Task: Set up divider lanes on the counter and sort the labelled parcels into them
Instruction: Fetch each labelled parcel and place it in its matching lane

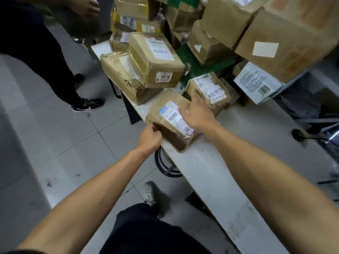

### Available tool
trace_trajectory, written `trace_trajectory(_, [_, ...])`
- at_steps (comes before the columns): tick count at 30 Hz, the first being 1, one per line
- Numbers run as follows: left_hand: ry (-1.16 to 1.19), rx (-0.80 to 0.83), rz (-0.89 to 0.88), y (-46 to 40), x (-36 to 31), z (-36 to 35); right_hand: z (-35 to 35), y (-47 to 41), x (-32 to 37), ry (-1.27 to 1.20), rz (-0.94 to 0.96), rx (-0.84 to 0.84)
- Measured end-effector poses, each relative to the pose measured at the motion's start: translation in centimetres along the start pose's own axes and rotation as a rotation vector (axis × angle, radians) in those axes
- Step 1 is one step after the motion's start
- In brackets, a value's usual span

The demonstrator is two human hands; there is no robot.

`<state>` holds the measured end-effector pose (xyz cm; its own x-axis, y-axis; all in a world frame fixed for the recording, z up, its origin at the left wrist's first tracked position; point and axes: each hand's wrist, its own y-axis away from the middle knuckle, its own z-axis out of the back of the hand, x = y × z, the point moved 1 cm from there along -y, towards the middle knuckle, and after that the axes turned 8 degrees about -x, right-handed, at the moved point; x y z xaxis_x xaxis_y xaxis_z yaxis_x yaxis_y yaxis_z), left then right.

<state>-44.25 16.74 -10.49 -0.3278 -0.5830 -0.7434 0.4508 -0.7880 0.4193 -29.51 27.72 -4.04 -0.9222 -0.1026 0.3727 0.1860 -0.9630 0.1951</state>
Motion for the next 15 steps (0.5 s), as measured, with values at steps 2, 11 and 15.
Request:
trace_trajectory(2, [0.101, -0.050, 0.101, -0.7, 0.1, 0.4, 0.6, 0.0, 0.2, 0.067, -0.046, -0.022])
trace_trajectory(11, [0.260, -0.029, 0.175, -1.0, 0.4, 0.5, -4.6, 6.8, -3.3, -0.668, -0.327, 0.225])
trace_trajectory(15, [0.226, 0.018, 0.115, 0.7, -0.2, -0.4, -4.7, 8.8, -5.3, -0.806, -0.380, 0.159])
